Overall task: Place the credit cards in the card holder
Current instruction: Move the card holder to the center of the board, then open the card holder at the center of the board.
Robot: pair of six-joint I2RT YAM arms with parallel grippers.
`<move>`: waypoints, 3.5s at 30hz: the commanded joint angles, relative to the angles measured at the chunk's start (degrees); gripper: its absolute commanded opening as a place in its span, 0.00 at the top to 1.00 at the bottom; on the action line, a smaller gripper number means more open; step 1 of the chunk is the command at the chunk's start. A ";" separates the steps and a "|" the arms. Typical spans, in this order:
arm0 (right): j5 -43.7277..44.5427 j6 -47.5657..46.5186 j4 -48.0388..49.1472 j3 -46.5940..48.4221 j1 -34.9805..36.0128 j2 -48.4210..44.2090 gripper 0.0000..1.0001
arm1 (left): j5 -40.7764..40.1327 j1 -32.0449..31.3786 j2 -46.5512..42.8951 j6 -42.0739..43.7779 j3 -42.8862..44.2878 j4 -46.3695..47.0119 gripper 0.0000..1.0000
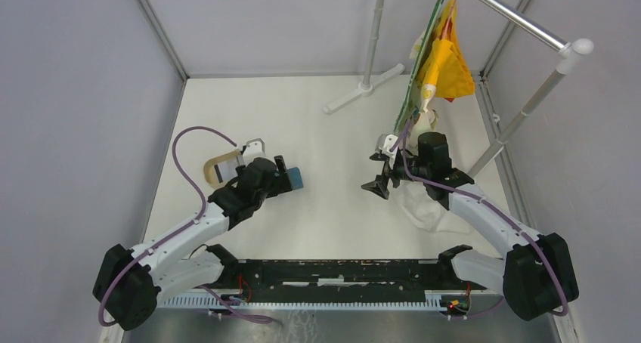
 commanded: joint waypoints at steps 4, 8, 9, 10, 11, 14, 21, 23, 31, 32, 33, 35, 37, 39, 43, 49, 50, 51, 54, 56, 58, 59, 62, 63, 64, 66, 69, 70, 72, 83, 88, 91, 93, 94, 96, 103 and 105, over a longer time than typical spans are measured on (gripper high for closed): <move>0.36 -1.54 -1.59 2.88 -0.21 1.46 0.02 | 4.57 10.54 3.40 -2.98 -5.58 8.43 0.15; -0.25 -1.54 -2.05 3.03 -0.02 2.49 0.02 | 13.21 15.65 6.39 -2.94 -8.57 15.16 0.31; -0.36 -1.54 -2.23 3.16 0.09 2.86 0.02 | 14.35 15.77 7.22 -2.95 -8.65 16.19 0.34; -0.39 -1.76 -2.61 3.32 0.33 3.19 0.02 | 15.19 15.84 8.08 -2.95 -8.52 17.12 0.37; -0.39 -1.93 -2.96 3.54 0.52 3.67 0.02 | 15.89 15.92 8.99 -3.02 -8.40 17.49 0.41; -0.30 -2.82 -4.58 4.35 1.24 4.90 0.02 | 17.13 15.98 11.02 -3.85 -8.66 20.14 0.49; 0.90 -5.26 -6.72 5.13 2.78 6.11 0.02 | 19.45 16.36 16.25 -2.87 -8.15 23.34 0.77; 0.82 -6.69 -7.19 5.02 3.22 5.86 0.02 | 20.56 16.21 16.53 -2.25 -8.12 23.41 0.91; -2.02 -32.60 -8.45 -2.67 7.31 0.99 0.02 | 20.32 3.18 14.84 1.47 -5.88 19.88 0.98; -3.61 -38.57 -9.19 -4.61 7.48 0.04 0.02 | 20.05 0.95 15.40 1.93 -5.20 19.80 0.98; -5.82 -44.86 -10.67 -6.26 7.54 -0.82 0.02 | 20.27 -0.87 15.95 2.56 -4.86 20.00 0.98; -8.63 -54.05 -14.59 -7.67 7.82 -1.35 0.02 | 20.17 -4.78 17.05 4.52 -4.19 21.01 0.98; -8.93 -55.53 -15.69 -7.28 8.49 -0.38 0.03 | 19.96 -8.81 18.60 6.94 -3.26 22.68 0.98; -7.69 -53.23 -15.18 -6.04 10.13 1.51 0.13 | 18.39 -12.63 20.61 8.62 -1.60 23.34 0.98; -5.21 -46.67 -10.08 -6.43 13.70 3.80 0.30 | 17.21 -18.08 26.10 10.01 1.99 25.07 0.98; 2.12 -40.94 -5.82 -6.24 17.41 7.03 0.46 | 15.30 -22.72 31.02 7.04 5.13 26.71 0.98; 2.93 -41.00 -5.92 -6.08 17.69 7.53 0.48 | 15.18 -23.16 31.25 6.46 4.95 27.41 0.98; 3.91 -41.70 -6.50 -5.90 17.89 8.00 0.48 | 15.09 -23.47 31.39 6.19 4.94 27.94 0.98; 5.81 -43.53 -8.79 -5.16 18.05 9.56 0.48 | 14.87 -24.00 31.31 5.74 4.78 28.44 0.98; 6.73 -43.42 -9.35 -4.62 18.13 10.63 0.49 | 15.33 -24.42 31.12 5.90 4.52 28.96 0.98; 8.50 -42.21 -8.73 -4.48 18.24 11.64 0.50 | 15.54 -24.91 31.05 6.33 4.36 29.64 0.98; 9.61 -41.60 -8.39 -4.33 18.20 12.26 0.51 | 15.56 -25.13 31.07 6.67 4.32 29.82 0.98; 12.25 -39.97 -8.72 -3.30 18.20 13.36 0.54 | 15.43 -25.78 31.11 7.87 3.93 29.62 0.98; 12.85 -39.58 -8.80 -3.04 18.21 13.52 0.54 | 15.37 -25.88 30.95 8.08 3.60 29.51 0.98; 13.48 -39.38 -8.96 -2.87 18.21 13.57 0.54 | 15.26 -25.86 30.72 8.20 3.20 29.56 0.98; 14.68 -39.34 -9.88 -2.26 18.21 13.91 0.56 | 15.05 -25.85 30.12 8.51 2.38 29.58 0.98; 16.18 -39.40 -11.98 -0.74 18.11 15.15 0.61 | 14.79 -25.84 28.97 9.07 1.30 29.49 0.98; 16.33 -39.33 -12.48 -0.24 18.04 15.38 0.62 | 14.74 -25.89 28.70 9.23 1.08 29.49 0.98; 16.23 -39.04 -13.20 0.33 17.99 15.74 0.65 | 14.92 -25.93 28.23 9.42 0.79 29.56 0.98; 14.57 -37.13 -13.40 0.76 16.92 14.71 0.71 | 16.61 -26.25 29.39 9.97 0.91 30.93 0.98; 15.19 -37.51 -13.31 0.46 17.00 16.54 0.63 | 17.48 -26.42 29.58 10.10 0.99 31.49 0.98; 16.78 -37.32 -12.97 0.37 17.10 17.11 0.62 | 18.18 -26.47 29.90 10.44 0.88 31.91 0.98; 17.72 -37.26 -13.05 0.43 17.14 17.72 0.64 | 18.86 -26.53 30.09 10.66 0.78 32.41 0.98; 18.01 -37.09 -13.32 0.68 17.14 18.00 0.66 | 19.13 -26.53 30.23 10.79 0.72 32.47 0.98; 18.33 -36.83 -14.10 1.33 17.16 18.93 0.72 | 19.53 -26.59 30.36 11.08 0.75 32.63 0.98; 19.12 -34.35 -14.99 2.90 17.08 19.21 0.90 | 20.65 -26.61 30.84 12.25 0.34 32.99 0.98; 19.05 -33.26 -14.49 2.99 17.03 18.56 0.94 | 20.77 -26.60 31.30 12.49 0.21 33.01 0.98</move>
